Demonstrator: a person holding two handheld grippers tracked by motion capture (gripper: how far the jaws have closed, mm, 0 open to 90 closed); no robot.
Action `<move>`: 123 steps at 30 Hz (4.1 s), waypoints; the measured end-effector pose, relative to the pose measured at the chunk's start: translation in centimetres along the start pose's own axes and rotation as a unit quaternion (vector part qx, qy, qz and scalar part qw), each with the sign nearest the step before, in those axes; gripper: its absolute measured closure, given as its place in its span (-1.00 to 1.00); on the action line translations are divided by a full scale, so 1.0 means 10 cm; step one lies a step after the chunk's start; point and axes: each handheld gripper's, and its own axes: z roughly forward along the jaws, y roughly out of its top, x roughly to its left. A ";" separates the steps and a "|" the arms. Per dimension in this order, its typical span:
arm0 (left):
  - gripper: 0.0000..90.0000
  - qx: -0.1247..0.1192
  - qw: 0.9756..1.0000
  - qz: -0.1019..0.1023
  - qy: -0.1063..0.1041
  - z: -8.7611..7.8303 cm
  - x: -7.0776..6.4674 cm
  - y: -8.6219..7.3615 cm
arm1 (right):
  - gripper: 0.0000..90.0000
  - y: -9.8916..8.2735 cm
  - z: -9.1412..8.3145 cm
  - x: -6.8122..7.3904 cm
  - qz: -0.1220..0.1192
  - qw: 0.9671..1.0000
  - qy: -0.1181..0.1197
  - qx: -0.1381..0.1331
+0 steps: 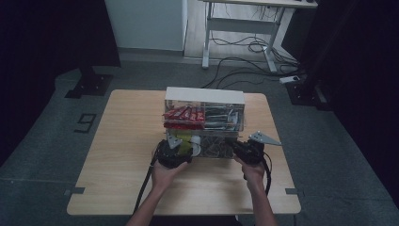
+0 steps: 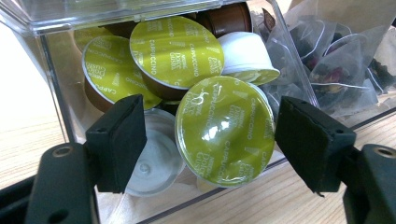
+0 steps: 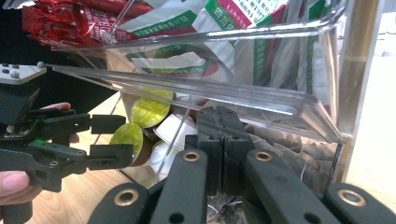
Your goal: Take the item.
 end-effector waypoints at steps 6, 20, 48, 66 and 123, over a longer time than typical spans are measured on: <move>-0.47 0.002 1.000 0.014 0.013 0.02 -0.04 0.00 | 0.96 0.00 0.00 -0.01 0.002 1.000 0.000 -0.001; -0.34 -0.009 0.997 0.056 0.047 0.05 -0.16 -0.08 | 0.95 -0.02 0.00 -0.01 0.001 1.000 -0.003 0.000; -0.10 -0.047 0.998 -0.020 -0.026 -0.10 -0.02 -0.08 | 0.94 -0.02 0.00 -0.03 0.000 1.000 -0.008 -0.001; -0.10 -0.071 0.997 -0.024 -0.036 -0.34 0.01 -0.04 | 0.94 -0.03 0.00 -0.04 -0.001 1.000 -0.009 -0.001; -0.10 -0.078 0.995 -0.061 0.008 -0.79 0.52 -0.31 | 0.98 -0.02 -0.03 -0.03 -0.006 1.000 -0.017 0.000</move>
